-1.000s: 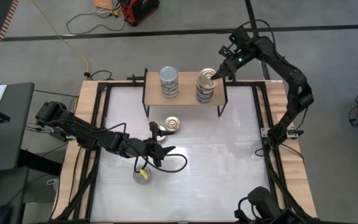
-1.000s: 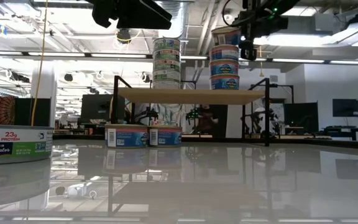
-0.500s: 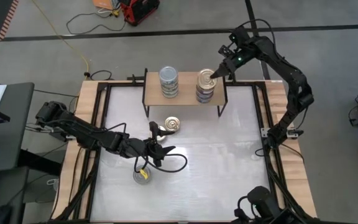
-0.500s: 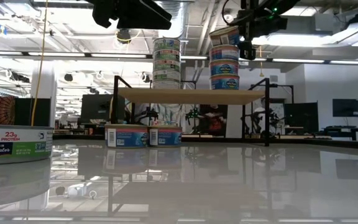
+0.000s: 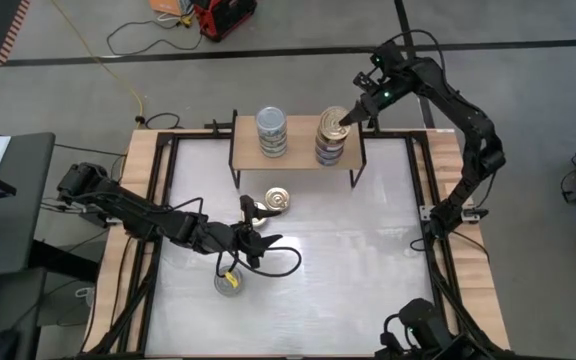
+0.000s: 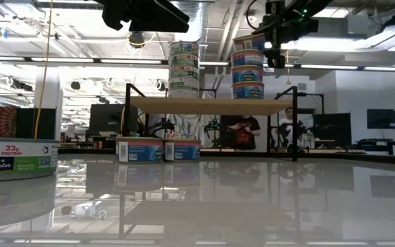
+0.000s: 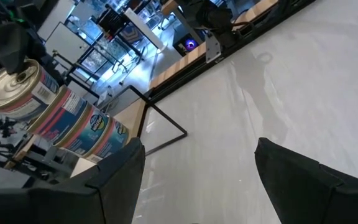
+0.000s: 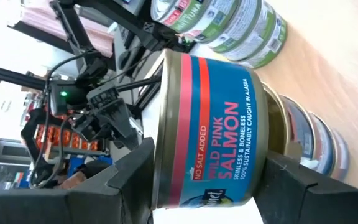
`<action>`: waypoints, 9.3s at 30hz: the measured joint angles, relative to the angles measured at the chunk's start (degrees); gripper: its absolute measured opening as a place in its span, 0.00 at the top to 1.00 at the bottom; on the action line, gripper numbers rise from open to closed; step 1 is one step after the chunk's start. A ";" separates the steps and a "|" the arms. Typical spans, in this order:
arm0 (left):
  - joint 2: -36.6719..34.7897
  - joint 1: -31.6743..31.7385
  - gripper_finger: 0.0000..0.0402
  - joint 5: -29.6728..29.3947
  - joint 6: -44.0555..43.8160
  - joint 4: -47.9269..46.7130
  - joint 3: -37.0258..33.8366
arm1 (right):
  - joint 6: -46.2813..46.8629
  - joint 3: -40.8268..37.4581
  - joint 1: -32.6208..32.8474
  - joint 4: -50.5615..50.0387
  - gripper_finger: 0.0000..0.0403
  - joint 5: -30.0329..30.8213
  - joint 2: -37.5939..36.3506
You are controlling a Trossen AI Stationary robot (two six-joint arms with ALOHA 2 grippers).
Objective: Stack canned seafood by type on shelf
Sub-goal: Stack the blue pink tuna can on top of the other blue and pink tuna cans on the shelf, then stack the green white tuna can on top of the other green white tuna cans on the shelf
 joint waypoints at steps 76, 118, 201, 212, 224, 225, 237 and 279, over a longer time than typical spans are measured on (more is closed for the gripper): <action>-6.29 1.96 0.27 22.69 -7.07 -7.91 0.00 | -4.21 -0.07 1.85 -8.29 0.37 2.91 -0.02; -6.27 1.97 0.27 22.23 -8.28 -8.38 0.00 | -0.94 3.43 1.69 -10.04 0.36 3.03 2.75; 29.13 41.76 0.27 40.05 4.30 -36.93 64.80 | -5.57 7.54 0.43 -11.15 0.37 5.32 2.75; 30.18 42.91 0.27 43.63 2.08 -43.57 68.57 | -1.23 7.54 0.75 -10.75 0.36 5.10 2.75; 30.14 42.91 0.27 45.72 3.41 -45.05 68.57 | 0.73 7.52 0.66 -11.14 0.34 5.30 2.75; 30.14 42.91 0.27 45.97 3.41 -45.49 68.57 | 0.95 7.54 0.67 -11.11 0.33 5.30 2.75; 30.14 42.91 0.27 48.24 3.36 -46.49 68.54 | 1.47 11.96 1.53 -14.64 0.18 6.63 2.75; 24.15 35.48 0.27 44.38 2.23 -55.32 68.50 | -0.02 11.93 5.69 -21.71 0.18 32.69 -5.71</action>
